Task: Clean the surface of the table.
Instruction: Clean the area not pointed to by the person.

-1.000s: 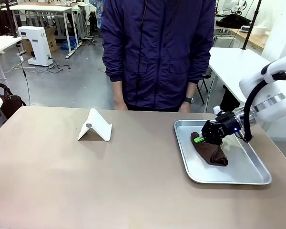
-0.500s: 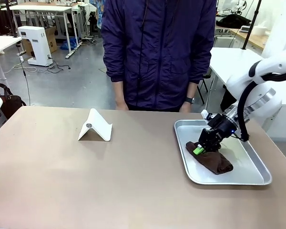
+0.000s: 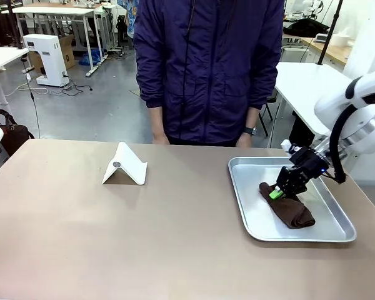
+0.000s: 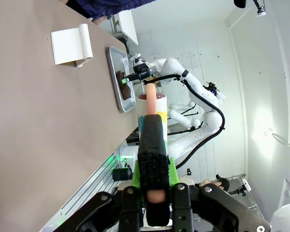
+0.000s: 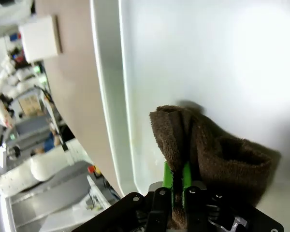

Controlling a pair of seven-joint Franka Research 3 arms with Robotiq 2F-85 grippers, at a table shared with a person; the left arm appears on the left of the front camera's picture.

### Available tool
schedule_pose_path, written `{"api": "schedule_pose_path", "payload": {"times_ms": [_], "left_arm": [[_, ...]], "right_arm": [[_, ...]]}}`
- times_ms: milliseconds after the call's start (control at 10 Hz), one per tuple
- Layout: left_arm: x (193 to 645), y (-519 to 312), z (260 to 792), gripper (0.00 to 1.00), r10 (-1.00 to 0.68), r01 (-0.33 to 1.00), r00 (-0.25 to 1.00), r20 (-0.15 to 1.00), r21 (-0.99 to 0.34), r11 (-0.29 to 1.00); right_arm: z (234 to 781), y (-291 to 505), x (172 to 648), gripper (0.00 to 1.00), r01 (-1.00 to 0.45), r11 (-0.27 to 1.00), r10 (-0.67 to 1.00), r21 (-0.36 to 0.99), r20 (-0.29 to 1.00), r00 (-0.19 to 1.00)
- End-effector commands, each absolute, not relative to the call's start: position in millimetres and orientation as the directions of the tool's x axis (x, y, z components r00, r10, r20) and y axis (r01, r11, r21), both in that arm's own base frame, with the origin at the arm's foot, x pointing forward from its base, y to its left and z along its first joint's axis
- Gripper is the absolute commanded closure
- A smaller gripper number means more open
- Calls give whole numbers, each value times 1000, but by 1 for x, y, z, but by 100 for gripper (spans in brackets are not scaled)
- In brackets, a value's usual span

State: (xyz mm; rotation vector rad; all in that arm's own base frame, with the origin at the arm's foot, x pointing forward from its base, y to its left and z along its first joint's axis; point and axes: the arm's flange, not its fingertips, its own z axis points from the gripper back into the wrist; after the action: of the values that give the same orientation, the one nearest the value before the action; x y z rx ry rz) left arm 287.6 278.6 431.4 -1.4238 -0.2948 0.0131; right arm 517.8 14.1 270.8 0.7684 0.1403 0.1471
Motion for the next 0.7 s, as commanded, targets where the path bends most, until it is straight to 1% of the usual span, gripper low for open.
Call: {"api": "schedule_pose_path", "payload": {"times_ms": [0,100,300,400,600], "left_arm": [[288,275,436,78,198,171,960,198,-975,144],[288,275,436,78,198,171,960,198,-975,144],[288,275,436,78,198,171,960,198,-975,144],[288,275,436,78,198,171,960,198,-975,144],[288,275,436,78,198,171,960,198,-975,144]], "right_arm": [[274,-3,512,92,-86,653,49,752,71,996],[281,-15,511,92,-78,604,-17,793,110,994],[296,-35,505,92,-62,479,-123,876,137,983],[304,-42,500,92,-48,378,-164,924,118,979],[320,-52,486,92,24,132,-195,991,2,981]]}}
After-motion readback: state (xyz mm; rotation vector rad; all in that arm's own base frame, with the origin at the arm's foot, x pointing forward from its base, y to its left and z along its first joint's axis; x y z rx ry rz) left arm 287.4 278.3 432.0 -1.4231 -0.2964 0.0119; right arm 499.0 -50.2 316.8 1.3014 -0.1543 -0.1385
